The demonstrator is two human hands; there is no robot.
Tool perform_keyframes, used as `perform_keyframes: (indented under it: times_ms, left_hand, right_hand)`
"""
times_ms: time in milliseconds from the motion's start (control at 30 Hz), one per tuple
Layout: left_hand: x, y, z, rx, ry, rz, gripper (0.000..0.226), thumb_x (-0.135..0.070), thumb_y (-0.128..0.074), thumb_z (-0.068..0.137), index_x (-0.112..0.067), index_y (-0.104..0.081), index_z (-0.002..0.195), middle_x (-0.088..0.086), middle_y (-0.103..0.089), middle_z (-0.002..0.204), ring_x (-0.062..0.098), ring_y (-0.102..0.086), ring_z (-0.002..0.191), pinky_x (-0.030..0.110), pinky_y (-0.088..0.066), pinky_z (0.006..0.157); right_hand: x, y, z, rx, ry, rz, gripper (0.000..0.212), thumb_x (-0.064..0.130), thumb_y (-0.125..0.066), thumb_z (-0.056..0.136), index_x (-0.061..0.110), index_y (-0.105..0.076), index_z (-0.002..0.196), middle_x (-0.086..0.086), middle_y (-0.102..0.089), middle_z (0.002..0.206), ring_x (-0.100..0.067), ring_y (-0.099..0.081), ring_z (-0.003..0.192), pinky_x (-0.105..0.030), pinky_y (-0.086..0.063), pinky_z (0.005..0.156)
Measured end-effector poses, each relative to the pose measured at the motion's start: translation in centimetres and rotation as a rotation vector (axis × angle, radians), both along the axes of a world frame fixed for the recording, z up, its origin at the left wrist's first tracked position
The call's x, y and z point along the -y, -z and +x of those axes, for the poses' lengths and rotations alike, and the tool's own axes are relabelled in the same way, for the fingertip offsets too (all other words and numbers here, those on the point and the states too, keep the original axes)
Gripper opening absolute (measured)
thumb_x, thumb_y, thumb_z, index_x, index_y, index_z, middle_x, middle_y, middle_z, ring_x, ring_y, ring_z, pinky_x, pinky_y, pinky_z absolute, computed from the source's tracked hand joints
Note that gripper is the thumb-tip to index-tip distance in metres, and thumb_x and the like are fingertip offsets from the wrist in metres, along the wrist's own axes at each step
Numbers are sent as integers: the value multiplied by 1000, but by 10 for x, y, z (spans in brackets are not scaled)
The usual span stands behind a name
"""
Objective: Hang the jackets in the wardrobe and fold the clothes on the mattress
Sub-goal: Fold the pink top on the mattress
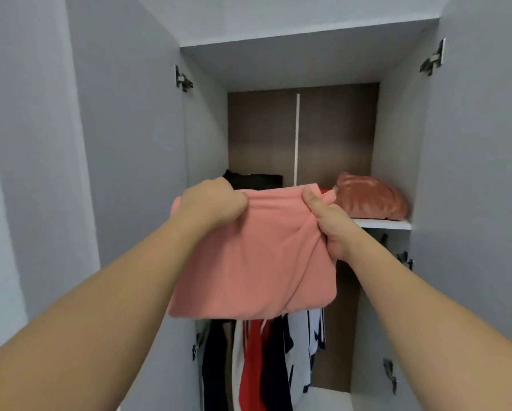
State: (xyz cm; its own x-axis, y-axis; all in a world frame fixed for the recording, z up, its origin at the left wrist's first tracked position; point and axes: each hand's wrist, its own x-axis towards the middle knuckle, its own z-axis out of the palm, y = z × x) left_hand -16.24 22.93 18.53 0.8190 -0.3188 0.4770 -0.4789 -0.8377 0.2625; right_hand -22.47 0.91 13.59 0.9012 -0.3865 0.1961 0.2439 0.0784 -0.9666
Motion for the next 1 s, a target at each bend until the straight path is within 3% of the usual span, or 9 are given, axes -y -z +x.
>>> perform_keyframes:
  times_ms: [133,267,367,467,600,700,800,900,1000]
  left_hand:
    - [62,-14,44,180,-25,25,19,-30,-44,82,-15,-53,74,4,-59,80,26,-47,70,37,-31,74]
    - [99,-42,96,443,-95,91,29,-36,-39,90,-16,-60,87,17,-68,103,33,-58,93,40,-32,85]
    - [118,-65,141,623,-108,65,30,-36,-39,90,-14,-59,91,16,-68,102,34,-56,94,40,-30,81]
    - [137,-86,186,762,-86,58,23,-36,-41,87,-15,-50,84,15,-69,97,34,-56,90,40,-27,76]
    - [171,-100,252,798,-62,0,20,-34,-42,87,-15,-48,81,14,-69,94,33,-55,86,40,-26,76]
    - [205,-104,304,792,-47,-53,19,-32,-42,87,-15,-44,80,12,-69,91,29,-44,78,40,-30,79]
    - [244,-115,348,800,-14,-100,18,-30,-43,86,-14,-44,77,13,-68,88,27,-37,74,39,-25,74]
    - [288,-129,381,811,25,-151,17,-28,-44,85,-13,-43,77,14,-68,86,28,-40,73,39,-22,73]
    - [333,-144,403,822,52,-172,16,-28,-43,85,-13,-45,79,14,-68,87,32,-53,79,40,-27,74]
  right_hand:
    - [54,-21,32,55,50,-54,57,60,-74,76,9,-71,101,-7,-76,95,-21,-74,85,-30,-57,69]
    - [78,-52,79,129,86,-81,48,57,-73,79,13,-71,97,-5,-77,93,-23,-74,88,-37,-57,80]
    - [94,-79,120,200,169,-87,50,58,-73,78,13,-71,100,-5,-77,91,-22,-74,84,-37,-58,78]
    - [112,-102,161,278,263,-131,46,56,-69,83,14,-70,100,-4,-76,92,-19,-73,83,-29,-57,71]
    - [138,-116,222,324,386,-235,40,60,-59,89,21,-66,95,3,-72,94,-11,-69,84,-24,-53,67]
    - [162,-125,267,333,495,-260,37,59,-57,90,22,-64,89,4,-70,93,-11,-67,84,-25,-52,70]
    - [192,-137,303,343,622,-301,38,57,-57,91,22,-63,79,7,-68,85,-9,-65,79,-24,-49,67]
    - [230,-150,331,362,718,-349,42,57,-56,92,19,-64,76,6,-68,80,-9,-64,74,-23,-47,62]
    - [273,-167,353,382,782,-398,42,60,-54,90,21,-65,79,6,-69,83,-10,-65,77,-28,-51,69]
